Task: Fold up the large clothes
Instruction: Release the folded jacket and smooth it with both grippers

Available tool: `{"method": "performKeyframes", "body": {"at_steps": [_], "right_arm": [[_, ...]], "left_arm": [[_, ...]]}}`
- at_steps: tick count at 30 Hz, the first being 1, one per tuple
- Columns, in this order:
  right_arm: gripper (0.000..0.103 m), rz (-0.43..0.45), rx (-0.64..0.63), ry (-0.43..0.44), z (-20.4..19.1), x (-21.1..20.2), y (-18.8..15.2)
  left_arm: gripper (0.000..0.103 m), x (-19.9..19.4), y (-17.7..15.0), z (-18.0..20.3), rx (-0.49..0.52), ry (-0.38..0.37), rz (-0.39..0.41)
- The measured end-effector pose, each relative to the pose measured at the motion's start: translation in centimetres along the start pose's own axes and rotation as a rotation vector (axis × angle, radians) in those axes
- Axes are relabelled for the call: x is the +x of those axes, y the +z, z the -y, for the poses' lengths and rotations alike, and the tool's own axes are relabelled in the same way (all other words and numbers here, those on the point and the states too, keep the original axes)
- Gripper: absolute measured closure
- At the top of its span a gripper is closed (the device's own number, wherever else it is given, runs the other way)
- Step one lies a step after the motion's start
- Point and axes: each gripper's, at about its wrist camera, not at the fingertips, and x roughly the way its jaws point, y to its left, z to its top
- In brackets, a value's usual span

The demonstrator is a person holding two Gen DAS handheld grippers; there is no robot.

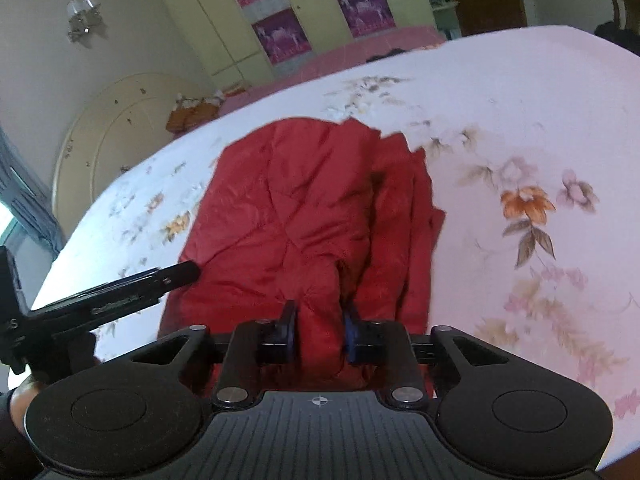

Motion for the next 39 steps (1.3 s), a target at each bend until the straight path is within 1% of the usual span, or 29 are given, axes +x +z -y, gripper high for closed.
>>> {"method": "performKeyframes", "body": {"at_steps": [2,4,5,6,8,10,12,14,15,16,17,18,19,22,26,29,34,36,39], "right_arm": [[0.095,0.009,0.028,-0.002,0.5,-0.8,-0.4],[0.095,0.017,0.042,-0.026,0.8,-1.6,-0.9],[0.095,0.007,0.057,-0.042,1.2,-1.5,-1.3],[0.095,-0.015,0.085,-0.069,1.9,-1.0,-1.8],[0.095,-0.048,0.105,-0.128,2.9,0.4,-2.9],[0.095,-0.068,0.144,-0.156,3.6,1.7,-3.6],[0.095,-0.058,0.113,-0.195,3.2,2.4,-3.8],[0.095,-0.061,0.097,-0.212,2.7,2.4,-3.6],[0.093,-0.06,0.092,-0.217,2.6,2.1,-3.5],[0.089,-0.055,0.082,-0.238,2.3,1.6,-3.4],[0.07,-0.04,0.069,-0.279,2.0,0.9,-3.3],[0.065,-0.009,0.054,-0.306,1.5,0.0,-3.2],[0.065,0.014,0.052,-0.306,1.3,-0.9,-2.9],[0.065,0.087,0.025,-0.323,0.2,-2.7,-1.6],[0.065,0.159,-0.022,-0.321,-1.6,-3.1,0.9],[0.065,0.179,-0.055,-0.309,-2.5,-1.9,2.7],[0.065,0.198,-0.127,-0.279,-3.5,2.0,6.0],[0.065,0.197,-0.142,-0.276,-3.5,3.8,7.2],[0.065,0.187,-0.139,-0.267,-2.9,6.3,9.0]], "left_arm": [[0.042,0.5,-0.1,0.5,0.029,-0.029,0.004],[0.041,0.6,-0.3,0.8,0.054,-0.064,0.002],[0.041,0.8,-0.4,0.9,0.064,-0.074,-0.003],[0.04,1.1,-0.6,1.1,0.071,-0.081,-0.009],[0.04,1.6,-1.2,1.4,0.095,-0.09,-0.016],[0.039,2.1,-1.5,1.6,0.118,-0.099,-0.021],[0.039,2.6,-1.6,1.6,0.132,-0.101,-0.026],[0.039,2.7,-1.4,1.5,0.142,-0.105,-0.038],[0.039,2.5,-1.1,1.5,0.143,-0.109,-0.043],[0.038,2.2,-0.8,1.3,0.142,-0.114,-0.043],[0.034,1.6,-0.6,1.2,0.138,-0.121,-0.038],[0.024,1.3,-0.4,1.0,0.131,-0.124,-0.031],[0.02,0.9,-0.2,0.6,0.123,-0.127,-0.016],[0.02,0.1,0.7,-0.2,0.111,-0.126,0.015],[0.02,0.0,2.2,-1.3,0.081,-0.113,0.039],[0.021,0.7,3.3,-1.9,0.071,-0.079,0.05],[0.026,3.2,4.8,-2.9,0.029,-0.015,0.046],[0.028,4.4,5.4,-3.1,0.006,0.001,0.032],[0.028,6.1,6.0,-2.8,-0.008,0.018,0.02]]}}
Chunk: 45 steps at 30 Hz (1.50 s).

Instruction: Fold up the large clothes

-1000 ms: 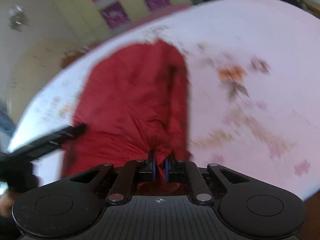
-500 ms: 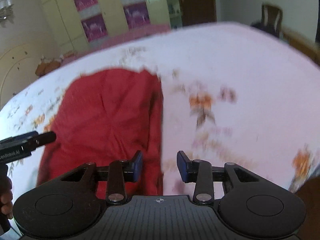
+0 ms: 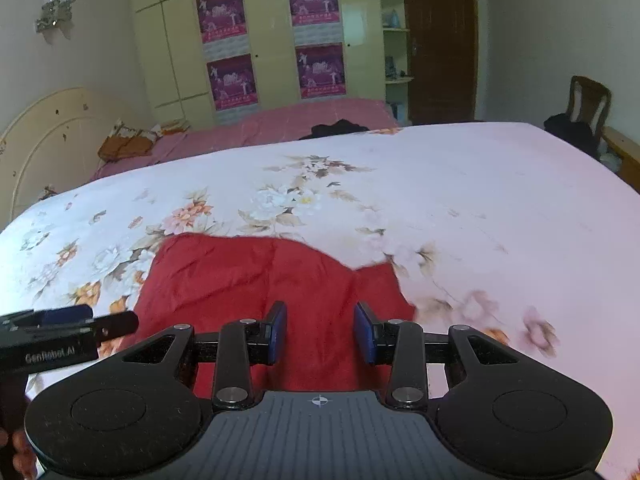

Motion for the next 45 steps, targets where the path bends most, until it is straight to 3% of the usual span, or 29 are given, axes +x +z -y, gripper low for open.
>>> {"method": "performKeyframes", "body": {"at_steps": [6,15,25,33,38,45], "right_arm": [[0.065,-0.03,0.004,-0.018,1.1,4.8,0.8],[0.065,-0.106,-0.017,-0.083,3.0,9.4,-1.5],[0.066,-0.068,-0.076,-0.119,3.7,11.9,-3.4],[0.065,-0.119,-0.04,-0.07,4.7,11.2,-1.8],[0.065,-0.073,0.0,-0.046,4.7,8.2,-1.4],[0.065,-0.021,-0.021,-0.014,4.1,3.4,-1.6]], "left_arm": [[0.029,3.0,0.1,2.0,0.015,0.018,-0.03],[0.025,5.9,-0.3,3.2,0.038,0.049,-0.086],[0.015,7.9,-0.5,3.8,0.057,0.083,-0.115],[0.014,7.3,-0.3,3.9,0.07,0.097,-0.114],[0.021,6.1,0.0,3.6,0.042,0.09,-0.096],[0.022,2.7,-0.5,3.7,0.045,0.05,-0.064]]}}
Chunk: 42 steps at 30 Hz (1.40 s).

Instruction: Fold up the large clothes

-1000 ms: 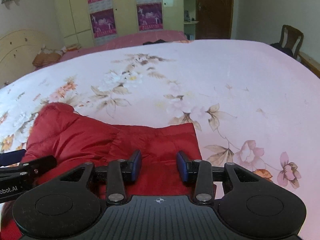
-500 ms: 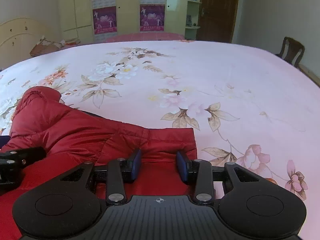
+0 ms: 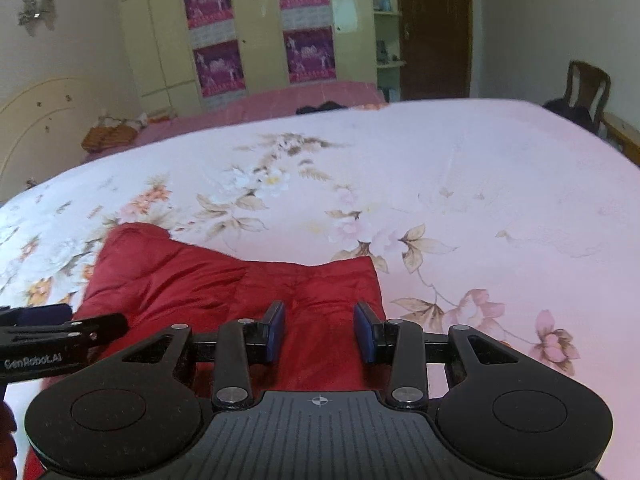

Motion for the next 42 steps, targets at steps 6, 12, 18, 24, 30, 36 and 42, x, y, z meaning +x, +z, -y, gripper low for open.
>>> {"method": "performKeyframes", "body": {"at_steps": [6,12,18,24,30,36,42], "right_arm": [[0.065,-0.002,-0.018,0.038,-0.4,-4.1,-2.2],[0.065,-0.04,-0.058,0.074,-1.2,-7.6,-5.3],[0.065,-0.119,-0.073,0.074,-1.6,-8.8,-8.6],[0.066,-0.224,-0.075,0.069,-0.5,-8.0,-10.9],[0.066,-0.251,-0.081,0.086,0.2,-7.1,-11.9],[0.065,-0.222,0.05,0.142,3.0,-9.0,-8.7],[0.061,-0.178,0.17,0.178,5.3,-7.6,-5.7]], "left_arm": [[0.022,-3.9,-1.6,0.3,0.027,-0.057,0.008],[0.022,-7.1,-4.8,0.6,0.087,-0.123,-0.029],[0.021,-7.3,-6.9,0.2,0.104,-0.141,-0.09],[0.02,-5.8,-7.5,-0.1,0.096,-0.154,-0.131],[0.017,-5.1,-7.5,-0.7,0.051,-0.171,-0.166],[0.017,-6.0,-6.2,-1.5,-0.024,-0.194,-0.176],[0.012,-5.9,-4.6,-2.6,-0.102,-0.176,-0.159]]}}
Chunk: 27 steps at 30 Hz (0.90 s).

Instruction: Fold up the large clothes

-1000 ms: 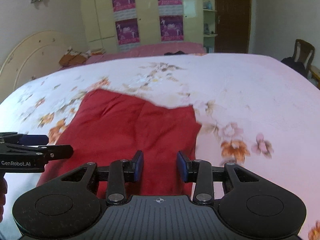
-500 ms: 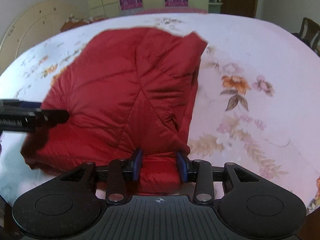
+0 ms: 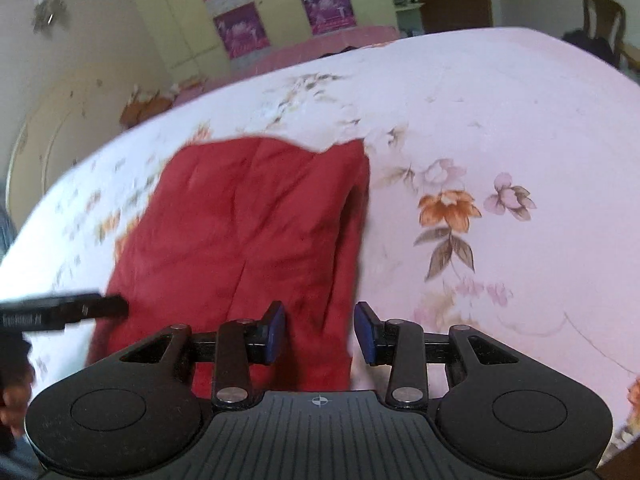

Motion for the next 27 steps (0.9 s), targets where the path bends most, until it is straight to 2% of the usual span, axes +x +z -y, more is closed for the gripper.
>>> {"method": "performKeyframes", "body": {"at_steps": [1,2,3,5,12,15,17,18,20,23,27], "right_arm": [[0.052,0.005,0.025,0.013,0.3,0.3,0.6],[0.03,0.018,0.042,0.024,0.5,0.6,1.1],[0.026,0.032,0.045,0.034,0.3,0.8,1.9],[0.026,0.029,0.047,0.057,0.3,1.7,2.8],[0.026,-0.077,0.181,0.175,3.1,7.2,4.4],[0.026,-0.133,0.272,0.249,4.8,9.0,4.2],[0.026,-0.135,0.301,0.286,5.6,9.5,4.2],[0.028,-0.136,0.299,0.293,5.5,9.7,4.3],[0.045,-0.156,0.303,0.325,5.4,9.8,4.2],[0.053,-0.166,0.307,0.334,5.5,10.0,4.2],[0.07,-0.147,0.267,0.334,4.5,9.1,4.6]], "left_arm": [[0.012,0.1,0.3,-0.4,-0.026,-0.003,0.001],[0.012,0.2,0.5,-0.7,-0.053,-0.008,0.005],[0.011,0.4,0.7,-1.0,-0.072,-0.005,0.012],[0.01,1.0,1.0,-1.2,-0.086,-0.005,0.01],[0.009,3.9,1.2,-1.9,-0.146,-0.081,-0.017],[0.013,4.6,0.9,-2.4,-0.197,-0.105,-0.035],[0.017,4.5,0.9,-2.3,-0.195,-0.107,-0.035],[0.018,4.4,0.9,-2.2,-0.194,-0.105,-0.036],[0.022,4.3,1.2,-2.2,-0.203,-0.1,-0.037],[0.028,3.7,1.4,-1.8,-0.201,-0.088,-0.037],[0.035,3.0,2.0,-0.9,-0.164,-0.055,-0.023]]}}
